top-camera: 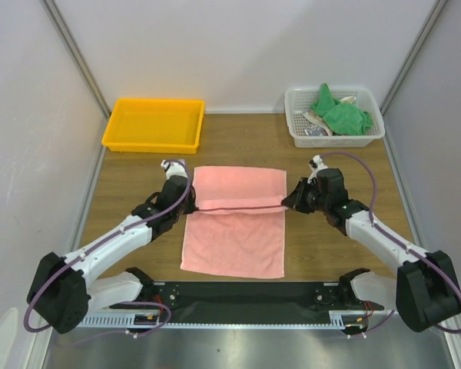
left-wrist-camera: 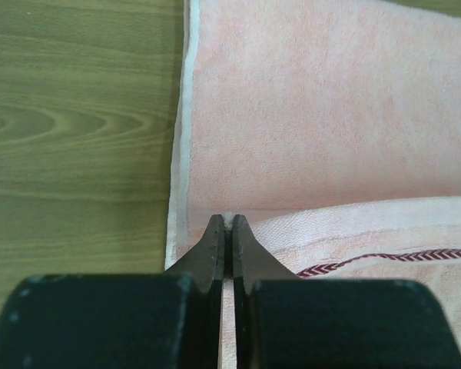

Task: Fold and stack the towels
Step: Fold the towel

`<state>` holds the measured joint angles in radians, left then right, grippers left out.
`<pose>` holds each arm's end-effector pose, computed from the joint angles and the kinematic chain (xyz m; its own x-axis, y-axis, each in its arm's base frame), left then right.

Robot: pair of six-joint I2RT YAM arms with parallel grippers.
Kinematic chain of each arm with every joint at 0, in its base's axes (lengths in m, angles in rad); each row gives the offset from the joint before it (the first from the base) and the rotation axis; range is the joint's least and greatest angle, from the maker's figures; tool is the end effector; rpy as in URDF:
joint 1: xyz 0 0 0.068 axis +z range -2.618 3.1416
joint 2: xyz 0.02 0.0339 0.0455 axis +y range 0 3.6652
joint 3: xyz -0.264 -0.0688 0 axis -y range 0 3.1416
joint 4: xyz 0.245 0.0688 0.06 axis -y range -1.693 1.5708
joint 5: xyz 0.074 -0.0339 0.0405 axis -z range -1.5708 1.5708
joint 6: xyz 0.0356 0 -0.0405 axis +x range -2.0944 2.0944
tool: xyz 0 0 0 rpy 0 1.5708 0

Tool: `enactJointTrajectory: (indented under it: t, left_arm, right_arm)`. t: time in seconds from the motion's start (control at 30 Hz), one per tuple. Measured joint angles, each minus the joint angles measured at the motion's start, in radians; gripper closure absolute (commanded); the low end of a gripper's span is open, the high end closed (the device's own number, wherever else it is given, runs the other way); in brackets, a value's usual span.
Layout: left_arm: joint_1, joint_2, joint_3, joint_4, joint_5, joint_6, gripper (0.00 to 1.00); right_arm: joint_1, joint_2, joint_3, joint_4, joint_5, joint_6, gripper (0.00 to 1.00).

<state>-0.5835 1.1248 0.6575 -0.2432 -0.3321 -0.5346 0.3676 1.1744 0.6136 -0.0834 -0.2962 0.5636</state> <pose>0.2013 -0.1190 0.2247 -0.6286 -0.1621 -0.7606 -0.0066 0.9791 -0.2032 0.2238 0.0973 0.2126 -0.7737 0.2496 -0.5823 -0.1753 0.7989 0.5753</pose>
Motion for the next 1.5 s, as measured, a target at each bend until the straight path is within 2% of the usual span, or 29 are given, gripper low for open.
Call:
enactJointTrajectory:
  t: [0.13,0.3,0.6,1.0,1.5]
  left_arm:
    - [-0.003,-0.056,-0.006,-0.031,-0.027,-0.011,1.0]
    - [-0.004,-0.071,0.011,-0.062,-0.043,-0.01,1.0]
    - [-0.004,-0.067,0.154,-0.084,-0.065,0.034,1.0]
    - [-0.004,-0.018,0.161,-0.092,-0.074,0.037,1.0]
    - [-0.004,-0.193,0.16,-0.145,-0.023,0.04,1.0]
  right_arm:
    - [0.005,-0.074,0.0,-0.024,0.004,0.0,1.0]
    - [0.008,-0.092,0.009,-0.047,0.01,0.0,1.0]
    - [0.008,-0.092,0.105,-0.09,0.018,-0.008,1.0]
    - [-0.001,0.008,0.122,-0.127,-0.008,-0.014,1.0]
    - [-0.006,-0.192,0.154,-0.197,-0.034,-0.032,1.0]
